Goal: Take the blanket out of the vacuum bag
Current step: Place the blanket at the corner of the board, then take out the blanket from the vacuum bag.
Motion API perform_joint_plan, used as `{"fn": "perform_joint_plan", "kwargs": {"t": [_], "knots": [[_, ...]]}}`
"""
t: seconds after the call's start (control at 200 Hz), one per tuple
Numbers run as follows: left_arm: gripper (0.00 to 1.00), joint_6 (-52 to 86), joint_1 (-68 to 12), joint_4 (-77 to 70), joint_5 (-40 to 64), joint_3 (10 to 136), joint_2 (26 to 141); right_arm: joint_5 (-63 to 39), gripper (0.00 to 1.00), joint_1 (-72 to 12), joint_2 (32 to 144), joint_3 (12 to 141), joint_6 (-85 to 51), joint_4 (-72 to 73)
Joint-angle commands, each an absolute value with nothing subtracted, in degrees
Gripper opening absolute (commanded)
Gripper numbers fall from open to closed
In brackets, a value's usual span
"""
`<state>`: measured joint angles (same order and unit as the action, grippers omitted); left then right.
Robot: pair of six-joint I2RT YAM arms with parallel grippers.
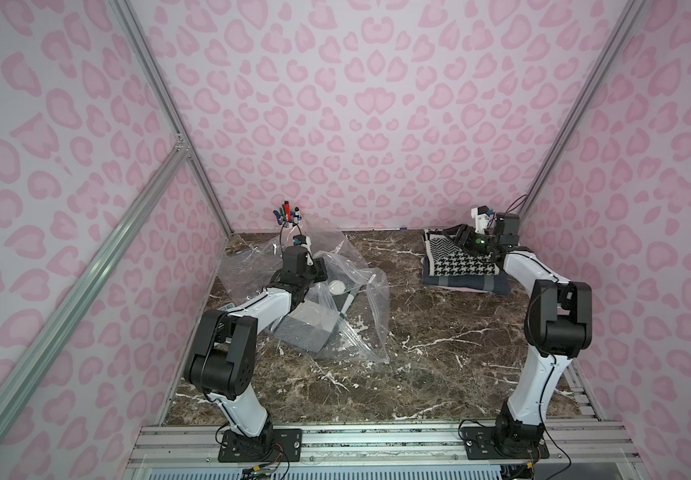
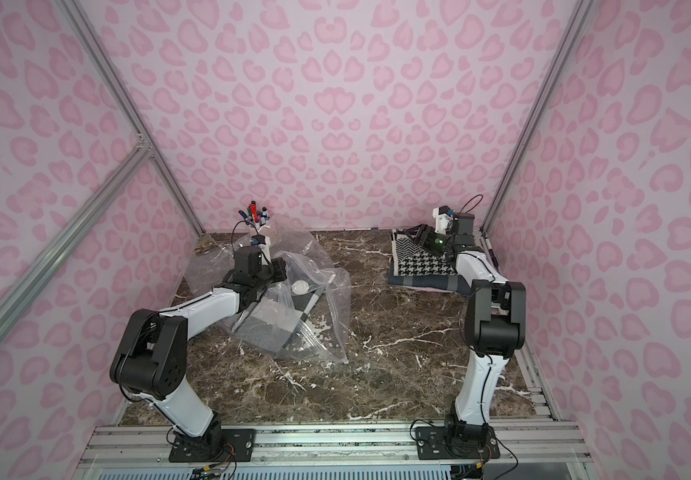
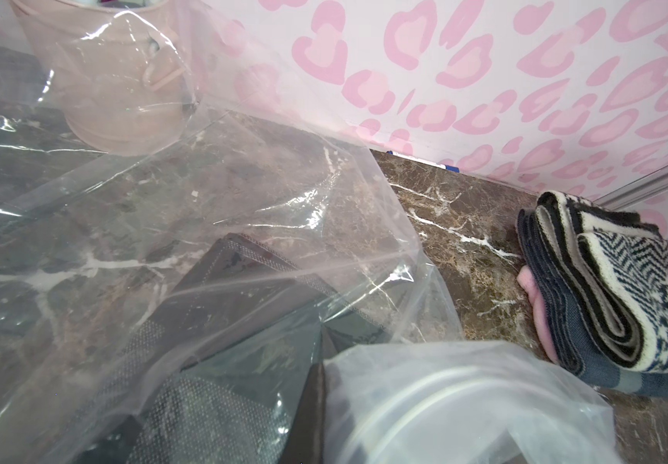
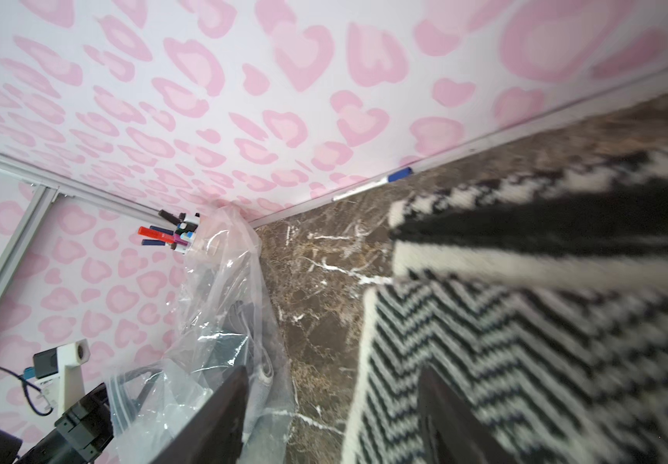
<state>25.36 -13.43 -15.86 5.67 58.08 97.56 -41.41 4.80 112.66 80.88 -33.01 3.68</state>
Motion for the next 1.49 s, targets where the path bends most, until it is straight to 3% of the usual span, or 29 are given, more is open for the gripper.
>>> {"fn": "perform_joint_plan", "kwargs": {"t": [0.0, 0.285, 0.59, 0.85, 1.14, 1.49], "knots": [[0.04, 25.9, -13.5, -16.8, 6.6, 58.0, 96.8, -40.6, 0.67, 7.6, 111.0, 74.1, -34.4, 7.4], [0.04, 24.3, -13.6, -15.1, 7.0, 58.7, 93.1, -43.4, 0.66, 9.7, 111.1, 70.8, -33.3, 9.7], [0.04, 19.2, -13.6, -15.4, 12.7, 63.0, 90.3, -37.8, 0.66, 3.1, 98.5, 77.4, -23.8, -5.0], [0.04, 19.3, -13.6, -14.2, 13.4, 71.9, 94.8, -37.9, 0.66, 0.0, 79.6, 59.7, -30.0, 0.1], [0.04, 20.0, -13.6, -16.2, 13.5, 74.7, 96.5, -31.5, 0.67, -15.3, 69.0, 46.4, -36.8, 3.2], [0.04, 20.3, -13.7, -18.6, 13.7, 69.2, 92.7, -23.3, 0.68, -35.6, 72.4, 45.1, -45.6, 10.7]]}}
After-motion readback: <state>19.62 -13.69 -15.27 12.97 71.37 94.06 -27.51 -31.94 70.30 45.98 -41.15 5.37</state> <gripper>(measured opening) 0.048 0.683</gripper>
